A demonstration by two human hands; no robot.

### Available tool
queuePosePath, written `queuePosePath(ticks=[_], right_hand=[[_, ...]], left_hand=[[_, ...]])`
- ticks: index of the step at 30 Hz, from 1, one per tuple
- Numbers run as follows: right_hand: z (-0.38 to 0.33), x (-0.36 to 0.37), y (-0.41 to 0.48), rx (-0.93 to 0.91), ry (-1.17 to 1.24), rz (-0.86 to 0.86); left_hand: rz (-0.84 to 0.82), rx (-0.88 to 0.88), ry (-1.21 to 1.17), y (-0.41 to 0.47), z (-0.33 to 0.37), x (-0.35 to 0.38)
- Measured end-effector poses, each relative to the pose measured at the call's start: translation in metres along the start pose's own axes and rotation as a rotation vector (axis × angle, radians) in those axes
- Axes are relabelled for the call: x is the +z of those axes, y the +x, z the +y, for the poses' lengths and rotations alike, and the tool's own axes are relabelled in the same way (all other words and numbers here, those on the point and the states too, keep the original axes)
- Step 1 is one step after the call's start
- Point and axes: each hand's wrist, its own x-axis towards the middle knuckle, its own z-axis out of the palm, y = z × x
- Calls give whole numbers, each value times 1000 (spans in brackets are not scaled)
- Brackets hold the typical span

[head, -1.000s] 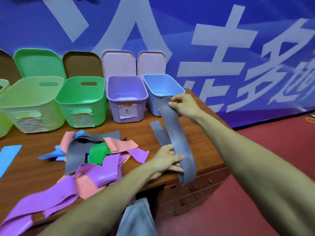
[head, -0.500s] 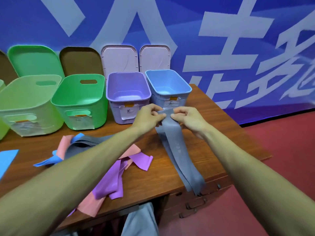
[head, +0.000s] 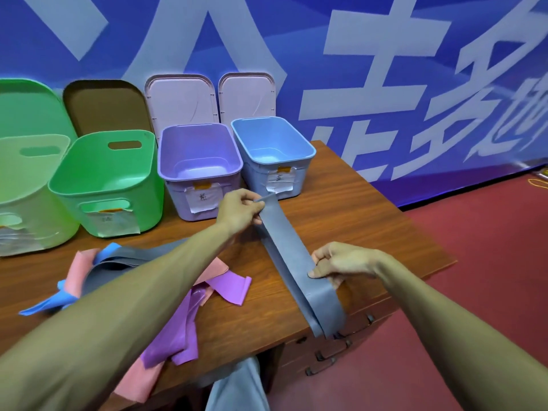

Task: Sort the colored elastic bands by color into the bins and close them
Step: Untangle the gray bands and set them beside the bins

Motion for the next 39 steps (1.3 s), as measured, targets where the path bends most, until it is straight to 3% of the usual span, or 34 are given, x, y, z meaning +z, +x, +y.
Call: queuePosePath(ticks=[5,15,20,27,32,35,37,39], right_hand=[[1,-1,-1,71,99,-99],[-3,1,25,8,161,-6],[-1,3,31,68,120,-88],[2,1,13,103,-85,-98],[-1,4,-4,171,-9,-135],[-2,7,-10,158,29,-144],[-2,11,-14,125,86,-127],[-3,13,-18,93,162,-105]], left_hand=[[20,-63,97,13,-16,10],[105,-74,396,45,-39,17],[72,-65,530,49,-51,20],[45,29,673,47,-56,22],[-7,77,824,28,-52,24],[60,279,937,-3,-50,25],[-94,399,846,-28,-48,25],[-322,411,786,-49,-48,25]])
